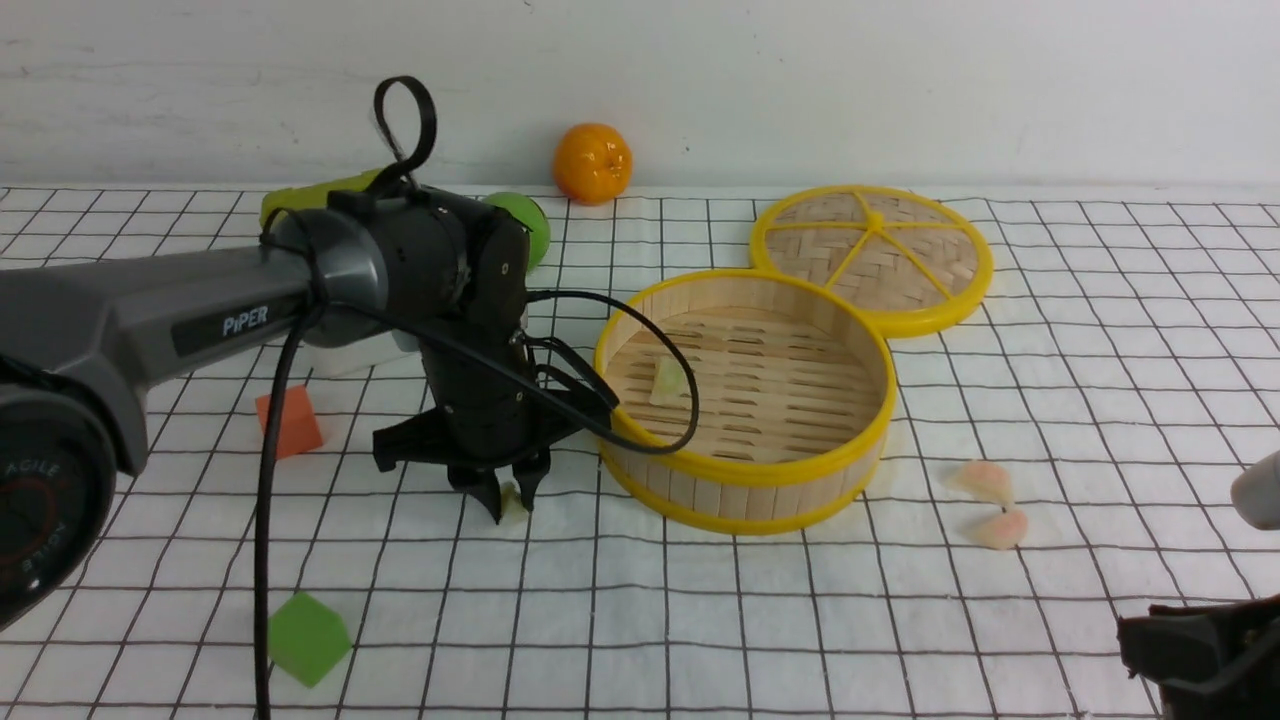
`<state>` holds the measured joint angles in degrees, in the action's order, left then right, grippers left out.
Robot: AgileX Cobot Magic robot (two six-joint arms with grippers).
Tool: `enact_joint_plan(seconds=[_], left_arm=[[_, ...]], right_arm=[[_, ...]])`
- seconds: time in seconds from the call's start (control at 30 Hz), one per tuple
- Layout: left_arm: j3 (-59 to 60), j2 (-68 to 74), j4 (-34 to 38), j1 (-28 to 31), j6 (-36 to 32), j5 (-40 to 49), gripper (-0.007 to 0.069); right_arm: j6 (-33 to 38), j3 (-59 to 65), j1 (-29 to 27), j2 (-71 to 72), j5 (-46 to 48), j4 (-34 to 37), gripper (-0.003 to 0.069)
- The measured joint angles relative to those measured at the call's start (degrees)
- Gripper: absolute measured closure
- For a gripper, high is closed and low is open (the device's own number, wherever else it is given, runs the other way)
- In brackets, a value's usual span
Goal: Put the dumplings into the steamer on the table with the white tablecloth.
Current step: 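Reach for and grasp a dumpling on the table with the left gripper, then place the dumpling into the bamboo steamer basket with the left gripper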
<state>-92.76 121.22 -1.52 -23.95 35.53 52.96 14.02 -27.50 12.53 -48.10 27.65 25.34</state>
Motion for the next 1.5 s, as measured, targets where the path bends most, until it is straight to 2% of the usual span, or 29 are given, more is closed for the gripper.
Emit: enact_joint_plan(seconds=[0.27,0.47,0.6,0.7,0.73,0.77,0.83,1.0,1.13,1.5], left_arm=[[0.11,-2.12,-1.17,0.00,-6.00,1.22,0.0488],[0.11,-8.93,-2.81,0.00,-8.24,1.25,0.0488],[0.11,-13.07,1.05,0.00,-14.05,-4.46,0.0488],[0.11,-13.10,14.98,0.00,-26.81,-16.32,0.0488],[0.04,-12.95,14.98,0.00,-26.81,-16.32,0.0488],[-0.45,-11.31,21.78,-0.06,-32.62,-20.28,0.0489],[-2.13,-8.53,29.21,-0.29,-40.10,-22.39,0.0489],[-8.41,-0.45,36.84,-1.86,-52.31,-23.44,0.0490],[-12.74,4.90,36.33,-3.65,-55.03,-24.71,0.0491],[-14.17,10.23,34.22,-4.29,-55.31,-27.91,0.0491]], right_arm=[[0.00,0.00,0.00,0.00,0.01,0.00,0.0496],[0.00,0.00,0.00,0.00,0.01,0.00,0.0494],[0.00,0.00,0.00,0.00,0.01,0.00,0.0494],[0.00,0.00,0.00,0.00,0.01,0.00,0.0494],[0.00,0.00,0.00,0.00,0.01,0.00,0.0494],[0.00,0.00,0.00,0.00,-0.04,0.00,0.0491],[0.00,0.00,0.00,0.00,-0.10,0.00,0.0491],[0.00,0.00,0.00,0.00,-0.30,0.00,0.0486],[0.00,0.00,0.00,0.00,-0.42,-0.25,0.0482],[0.04,0.00,0.00,0.00,-0.42,-1.69,0.0477]])
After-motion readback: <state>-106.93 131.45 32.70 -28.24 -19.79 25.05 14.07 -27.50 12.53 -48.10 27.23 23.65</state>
